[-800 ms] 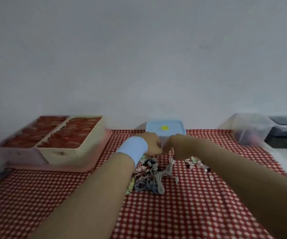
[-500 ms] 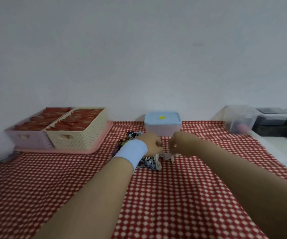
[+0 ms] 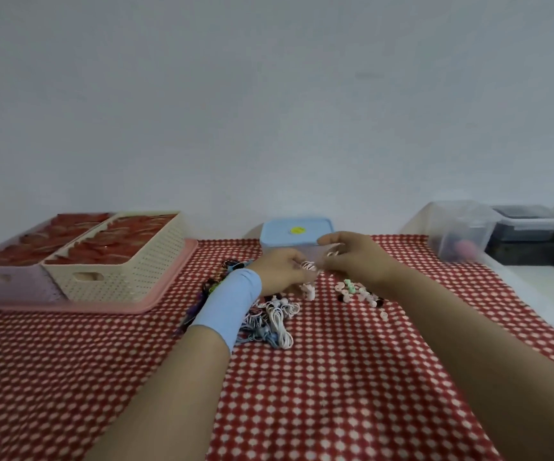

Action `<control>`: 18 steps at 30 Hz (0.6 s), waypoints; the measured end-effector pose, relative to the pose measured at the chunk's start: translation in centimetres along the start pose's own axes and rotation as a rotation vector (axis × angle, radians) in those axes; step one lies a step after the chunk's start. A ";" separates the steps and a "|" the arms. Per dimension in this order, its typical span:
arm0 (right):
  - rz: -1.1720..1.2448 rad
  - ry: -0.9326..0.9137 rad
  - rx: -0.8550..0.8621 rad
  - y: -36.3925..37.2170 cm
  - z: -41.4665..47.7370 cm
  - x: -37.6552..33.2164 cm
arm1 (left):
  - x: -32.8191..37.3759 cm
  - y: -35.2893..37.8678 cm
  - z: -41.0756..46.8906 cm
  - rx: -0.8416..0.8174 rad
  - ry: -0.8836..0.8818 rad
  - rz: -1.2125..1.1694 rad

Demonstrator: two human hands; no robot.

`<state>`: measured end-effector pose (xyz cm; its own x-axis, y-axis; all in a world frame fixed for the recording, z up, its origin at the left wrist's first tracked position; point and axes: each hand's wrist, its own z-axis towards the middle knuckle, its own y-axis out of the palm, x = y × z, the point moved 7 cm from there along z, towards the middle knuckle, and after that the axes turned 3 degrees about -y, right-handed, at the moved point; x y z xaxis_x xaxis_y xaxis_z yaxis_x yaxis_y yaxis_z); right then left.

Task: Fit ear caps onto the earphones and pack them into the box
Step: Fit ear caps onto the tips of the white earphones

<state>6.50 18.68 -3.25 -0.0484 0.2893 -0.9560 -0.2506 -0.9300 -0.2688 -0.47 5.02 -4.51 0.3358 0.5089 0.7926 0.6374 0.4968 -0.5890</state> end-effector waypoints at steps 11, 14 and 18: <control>-0.009 -0.018 -0.102 -1.3 3.1 0.5 | -1.2 0.7 2.8 -0.215 -0.061 -0.223; -0.169 0.038 -0.163 -1.5 3.1 0.0 | -0.5 0.6 2.3 -0.243 -0.043 -0.187; -0.406 0.139 -0.323 -0.7 1.5 0.0 | 0.2 -0.4 1.9 -0.152 0.037 -0.267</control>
<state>5.23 19.68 -2.83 0.1242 0.6280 -0.7682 0.0892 -0.7781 -0.6217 -1.97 6.28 -4.47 0.1660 0.3472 0.9230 0.8017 0.4974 -0.3313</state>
